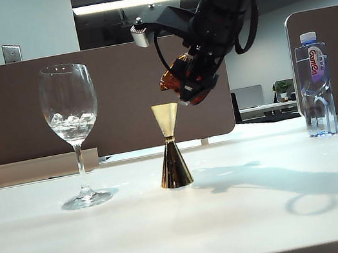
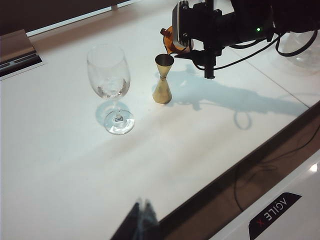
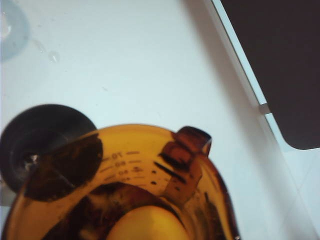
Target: Pick up the small amber measuring cup and pour the water in it into the jigger, then pick up the jigger and pour the water in it into the wine glass.
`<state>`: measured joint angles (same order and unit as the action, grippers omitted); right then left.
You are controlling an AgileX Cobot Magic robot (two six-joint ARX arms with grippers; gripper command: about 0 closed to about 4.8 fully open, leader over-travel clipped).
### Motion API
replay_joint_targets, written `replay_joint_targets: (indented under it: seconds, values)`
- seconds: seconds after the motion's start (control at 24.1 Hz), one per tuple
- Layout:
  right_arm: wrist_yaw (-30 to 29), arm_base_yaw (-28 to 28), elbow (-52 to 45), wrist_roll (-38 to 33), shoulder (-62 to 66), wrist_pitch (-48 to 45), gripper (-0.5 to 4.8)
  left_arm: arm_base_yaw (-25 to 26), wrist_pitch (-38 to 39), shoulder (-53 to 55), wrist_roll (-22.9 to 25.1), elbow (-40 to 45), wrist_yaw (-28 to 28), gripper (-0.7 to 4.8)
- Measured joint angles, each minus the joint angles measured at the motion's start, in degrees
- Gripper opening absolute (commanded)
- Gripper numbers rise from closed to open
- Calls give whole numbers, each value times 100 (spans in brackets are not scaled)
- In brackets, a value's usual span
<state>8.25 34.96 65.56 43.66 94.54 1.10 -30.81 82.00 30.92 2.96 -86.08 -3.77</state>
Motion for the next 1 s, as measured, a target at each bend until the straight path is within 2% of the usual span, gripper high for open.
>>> replay_joint_targets:
  seconds: [0.54,1.0]
  values:
    - [452,50,0,1010,2,-372,53,0,0,0,0,0,0,-2]
    - [568,50,0,1661,0,-389,54,0,0,2,0,0,0,-2]
